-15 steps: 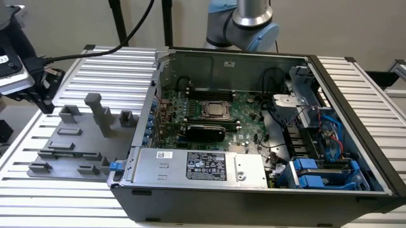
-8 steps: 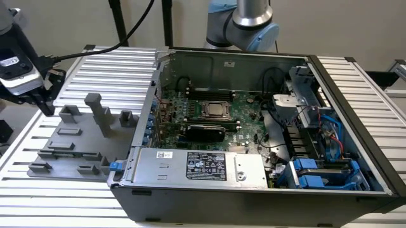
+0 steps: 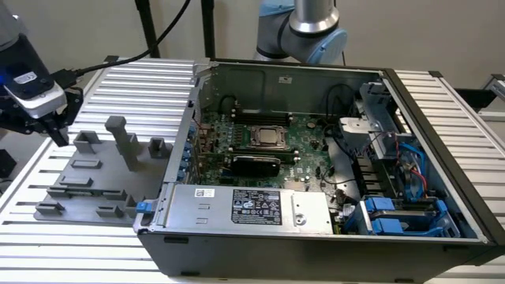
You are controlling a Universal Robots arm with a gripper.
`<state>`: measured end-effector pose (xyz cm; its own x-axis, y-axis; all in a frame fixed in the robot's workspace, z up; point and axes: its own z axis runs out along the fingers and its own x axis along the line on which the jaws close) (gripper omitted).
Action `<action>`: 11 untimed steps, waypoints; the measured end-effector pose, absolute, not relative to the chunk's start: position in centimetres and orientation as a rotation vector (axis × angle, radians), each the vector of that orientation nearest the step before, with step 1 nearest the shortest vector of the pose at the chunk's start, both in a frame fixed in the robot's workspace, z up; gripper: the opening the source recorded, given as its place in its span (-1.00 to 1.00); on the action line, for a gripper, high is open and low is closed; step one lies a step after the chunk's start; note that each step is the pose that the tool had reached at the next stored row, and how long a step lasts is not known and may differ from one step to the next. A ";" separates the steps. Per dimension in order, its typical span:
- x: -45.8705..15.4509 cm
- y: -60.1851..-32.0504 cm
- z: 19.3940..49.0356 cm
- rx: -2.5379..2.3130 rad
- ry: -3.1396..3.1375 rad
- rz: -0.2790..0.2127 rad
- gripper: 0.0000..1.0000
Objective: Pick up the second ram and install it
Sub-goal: 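Pick up the second ram and move it above second insertion slot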
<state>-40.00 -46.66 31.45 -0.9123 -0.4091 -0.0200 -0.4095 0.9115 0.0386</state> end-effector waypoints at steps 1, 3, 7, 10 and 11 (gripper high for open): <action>-40.0 -46.7 31.4 -0.684 3.054 0.066 -1.00; -40.0 -46.7 31.2 -0.740 3.042 0.066 -1.00; -40.0 -46.7 30.9 -0.851 3.014 0.067 -1.00; -40.0 -46.7 30.7 -0.932 2.992 0.067 -1.00; -40.0 -46.7 30.7 -0.960 2.983 0.067 -1.00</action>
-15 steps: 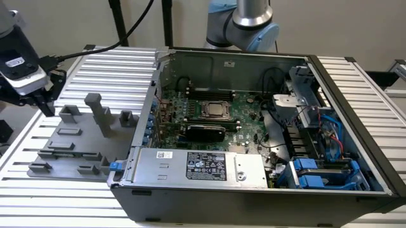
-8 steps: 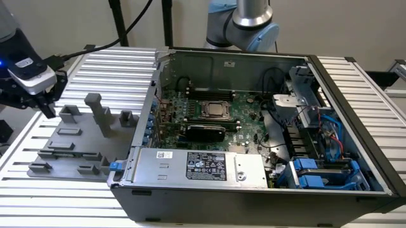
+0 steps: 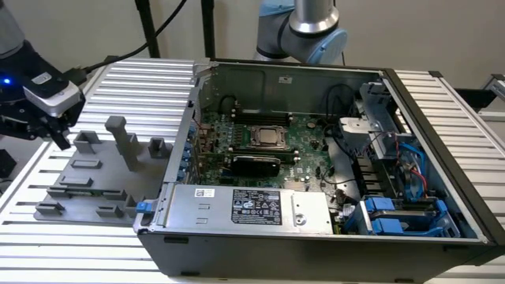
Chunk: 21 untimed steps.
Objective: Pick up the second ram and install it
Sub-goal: 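Pick up the second ram and move it above second insertion slot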
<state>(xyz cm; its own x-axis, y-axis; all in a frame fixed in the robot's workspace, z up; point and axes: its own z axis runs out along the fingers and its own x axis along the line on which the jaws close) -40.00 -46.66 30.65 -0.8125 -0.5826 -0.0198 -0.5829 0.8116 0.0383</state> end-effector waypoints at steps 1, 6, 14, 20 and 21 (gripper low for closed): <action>-40.0 -46.7 30.6 -0.986 2.975 0.067 -1.00; -40.0 -46.7 30.2 -1.122 2.928 0.067 -1.00; -40.0 -46.7 29.7 -1.334 2.842 0.067 -1.00; -40.0 -46.7 29.3 -1.488 2.767 0.066 -1.00; -40.0 -46.7 29.2 -1.513 2.754 0.066 -1.00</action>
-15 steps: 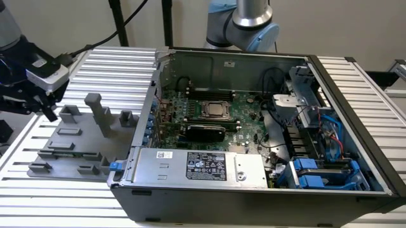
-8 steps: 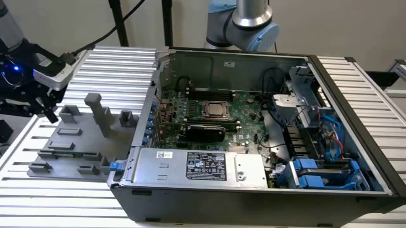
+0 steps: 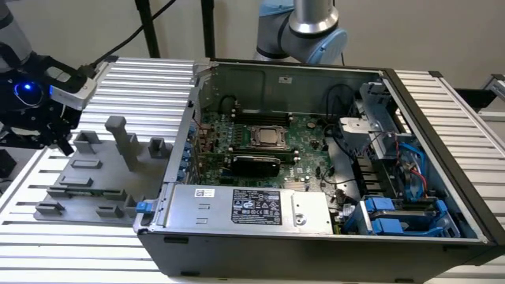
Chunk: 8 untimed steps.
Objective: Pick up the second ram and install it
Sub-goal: 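Pick up the second ram and move it above second insertion slot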
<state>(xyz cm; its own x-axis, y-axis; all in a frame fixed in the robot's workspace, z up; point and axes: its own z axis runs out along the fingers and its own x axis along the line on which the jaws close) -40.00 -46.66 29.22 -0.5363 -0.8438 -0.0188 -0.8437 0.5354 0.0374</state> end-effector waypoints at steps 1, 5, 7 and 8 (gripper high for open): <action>-40.0 -46.7 29.2 1.536 -2.737 -0.066 -1.00; -40.0 -46.7 28.9 1.635 -2.677 -0.065 -1.00; -40.0 -46.7 28.8 1.681 -2.648 -0.064 -1.00; -40.0 -46.7 28.7 1.705 -2.632 -0.064 -1.00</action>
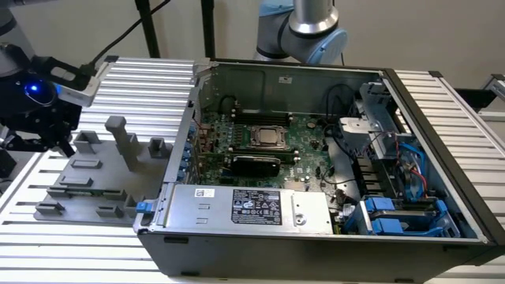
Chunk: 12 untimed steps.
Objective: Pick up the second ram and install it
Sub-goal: 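Pick up the second ram and move it above second insertion slot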
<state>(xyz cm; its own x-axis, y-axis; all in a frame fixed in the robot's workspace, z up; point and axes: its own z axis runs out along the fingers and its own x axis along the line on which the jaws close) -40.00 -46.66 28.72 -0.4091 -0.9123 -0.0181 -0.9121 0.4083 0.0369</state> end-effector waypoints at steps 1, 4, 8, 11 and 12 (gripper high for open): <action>-40.0 -46.7 28.7 1.728 -2.616 -0.064 -1.00; -40.0 -46.7 28.5 1.800 -2.566 -0.063 -1.00; -40.0 -46.7 28.2 1.891 -2.497 -0.062 -1.00; -40.0 -46.7 28.1 1.956 -2.445 -0.060 -1.00; -40.0 -46.7 28.0 1.976 -2.428 -0.060 -1.00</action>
<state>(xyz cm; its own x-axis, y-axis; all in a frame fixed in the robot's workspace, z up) -40.00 -46.66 28.01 -0.2037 -0.9789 -0.0160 -0.9785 0.2030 0.0363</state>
